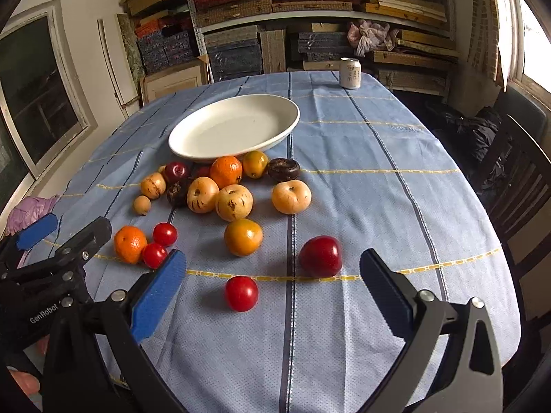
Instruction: Organize fruits
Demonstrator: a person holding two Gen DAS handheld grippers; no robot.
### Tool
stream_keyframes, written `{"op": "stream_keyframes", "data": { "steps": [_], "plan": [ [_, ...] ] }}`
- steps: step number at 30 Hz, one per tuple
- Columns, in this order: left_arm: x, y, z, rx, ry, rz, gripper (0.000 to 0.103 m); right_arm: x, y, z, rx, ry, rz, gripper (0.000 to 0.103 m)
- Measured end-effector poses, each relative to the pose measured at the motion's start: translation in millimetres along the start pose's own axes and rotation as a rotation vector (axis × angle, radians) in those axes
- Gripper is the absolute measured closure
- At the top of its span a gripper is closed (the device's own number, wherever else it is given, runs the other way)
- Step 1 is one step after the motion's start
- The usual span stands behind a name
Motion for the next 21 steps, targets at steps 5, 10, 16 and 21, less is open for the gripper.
{"op": "stream_keyframes", "data": {
  "steps": [5,10,16,21],
  "plan": [
    [-4,-3,5,0.003,-0.045,-0.026,0.003,-1,5,-6,-0.044,0.001,-0.017,0.004],
    [-5,-5,8,-0.002,0.007,0.027,0.003,1,-1,-3,-0.047,-0.054,-0.092,0.004],
    [2,-11,9,0.029,-0.009,-0.017,0.003,11,2,-10,-0.084,-0.006,-0.131,0.004],
    [4,-11,3,0.018,-0.035,-0.033,0.003,13,2,-14,-0.113,-0.002,-0.129,0.004]
  ]
}}
Point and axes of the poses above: each gripper's, at about its wrist camera, not at the fingertips, and z roughly the way its jaws point, x to its left, y to its top, the point moved 6 cm from there along z, roughly the way its jaws point, and after that the axes turned 15 degrees about -x, right-handed, at the moved point
